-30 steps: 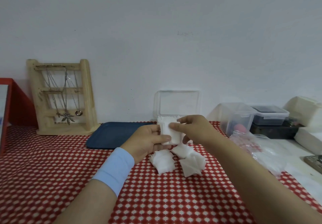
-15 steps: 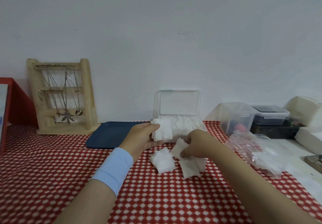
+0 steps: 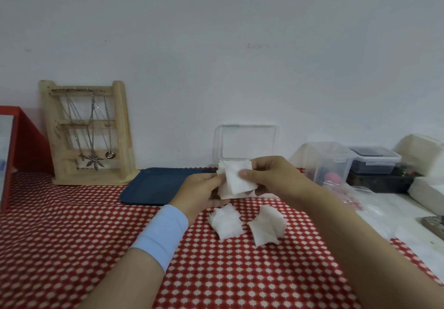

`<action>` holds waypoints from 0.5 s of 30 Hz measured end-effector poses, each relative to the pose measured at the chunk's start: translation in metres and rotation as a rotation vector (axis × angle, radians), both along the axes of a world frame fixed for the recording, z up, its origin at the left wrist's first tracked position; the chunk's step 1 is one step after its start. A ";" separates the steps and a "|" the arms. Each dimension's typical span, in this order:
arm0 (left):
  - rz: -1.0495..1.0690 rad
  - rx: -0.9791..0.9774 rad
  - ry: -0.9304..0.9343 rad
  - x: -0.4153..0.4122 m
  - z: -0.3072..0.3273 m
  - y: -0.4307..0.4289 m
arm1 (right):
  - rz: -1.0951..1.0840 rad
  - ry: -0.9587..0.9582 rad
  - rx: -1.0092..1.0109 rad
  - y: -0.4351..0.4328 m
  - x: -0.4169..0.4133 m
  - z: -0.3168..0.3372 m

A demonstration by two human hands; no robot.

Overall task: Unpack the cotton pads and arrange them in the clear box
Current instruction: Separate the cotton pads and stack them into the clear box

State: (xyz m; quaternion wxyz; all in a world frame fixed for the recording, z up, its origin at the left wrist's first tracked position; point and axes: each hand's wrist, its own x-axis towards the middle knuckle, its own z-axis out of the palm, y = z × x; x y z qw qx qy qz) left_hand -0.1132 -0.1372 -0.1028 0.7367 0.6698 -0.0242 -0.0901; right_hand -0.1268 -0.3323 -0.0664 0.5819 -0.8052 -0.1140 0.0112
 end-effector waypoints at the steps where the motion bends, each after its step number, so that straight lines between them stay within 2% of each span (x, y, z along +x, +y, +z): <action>1: -0.029 -0.011 0.004 -0.001 0.000 -0.001 | -0.015 -0.013 -0.031 0.001 0.001 -0.001; 10: -0.111 -0.158 0.051 -0.004 0.006 -0.007 | -0.178 -0.084 -0.193 0.003 0.005 -0.006; 13: -0.190 -0.015 -0.040 -0.006 0.004 -0.005 | -0.234 -0.115 -0.245 0.004 0.006 -0.009; 15: -0.205 0.088 -0.082 -0.005 0.002 -0.004 | -0.182 -0.101 -0.245 0.004 0.005 -0.009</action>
